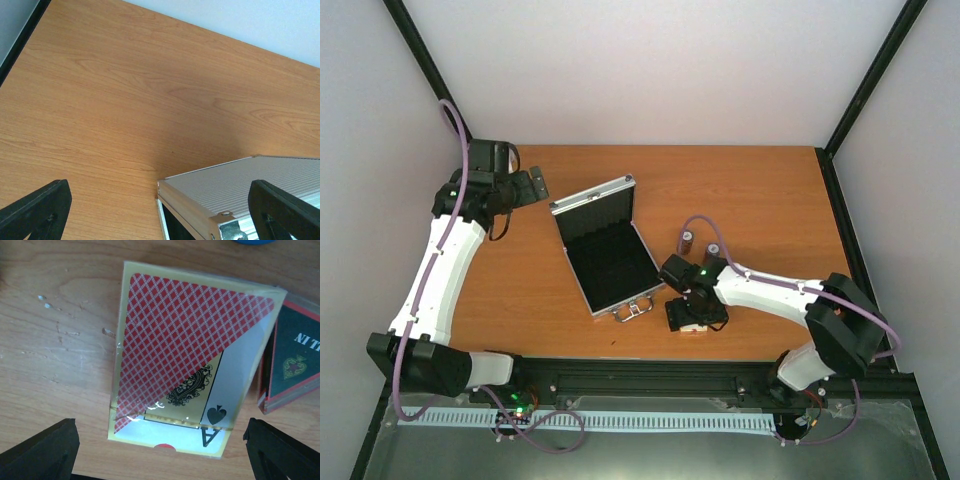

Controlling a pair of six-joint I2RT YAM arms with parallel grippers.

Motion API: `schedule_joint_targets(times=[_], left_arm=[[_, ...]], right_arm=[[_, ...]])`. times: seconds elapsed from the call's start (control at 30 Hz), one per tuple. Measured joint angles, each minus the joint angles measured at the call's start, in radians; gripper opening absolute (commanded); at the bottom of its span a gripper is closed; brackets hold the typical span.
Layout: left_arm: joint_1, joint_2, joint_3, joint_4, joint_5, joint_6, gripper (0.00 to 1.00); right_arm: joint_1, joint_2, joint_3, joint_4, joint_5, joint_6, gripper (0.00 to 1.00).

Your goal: Pack up texas hold em set

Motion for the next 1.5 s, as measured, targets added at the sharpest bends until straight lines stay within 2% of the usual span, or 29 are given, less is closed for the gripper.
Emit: schedule_joint_targets(times=[0.43, 0.9, 1.23, 1.3, 1.4, 1.5], left_arm=[[0.0, 0.0, -0.003, 0.001, 0.001, 0.0, 1.0], [0.0, -0.005, -0.023, 0.0, 0.0, -0.003, 1.0], [0.0, -0.008, -0.041, 0.001, 0.0, -0.003, 1.0], [0.0, -0.008, -0.041, 0.0, 0.0, -0.003, 1.0], [0.0, -0.008, -0.041, 0.0, 0.0, -0.003, 1.0], [0.0, -0.008, -0.042, 0.0, 0.0, -0.003, 1.0]], right_arm=[[-0.018, 0.05, -0.003, 0.041, 0.007, -0.026, 0.91], [-0.053, 0.098, 0.035, 0.04, 0.019, -0.064, 0.78], [-0.055, 0.135, 0.035, 0.048, 0.016, -0.071, 0.78], [-0.055, 0.148, 0.035, 0.052, 0.015, -0.071, 0.71], [-0.055, 0.157, 0.039, 0.052, 0.015, -0.071, 0.51], [-0.055, 0.16, 0.045, 0.051, 0.014, -0.077, 0.42]])
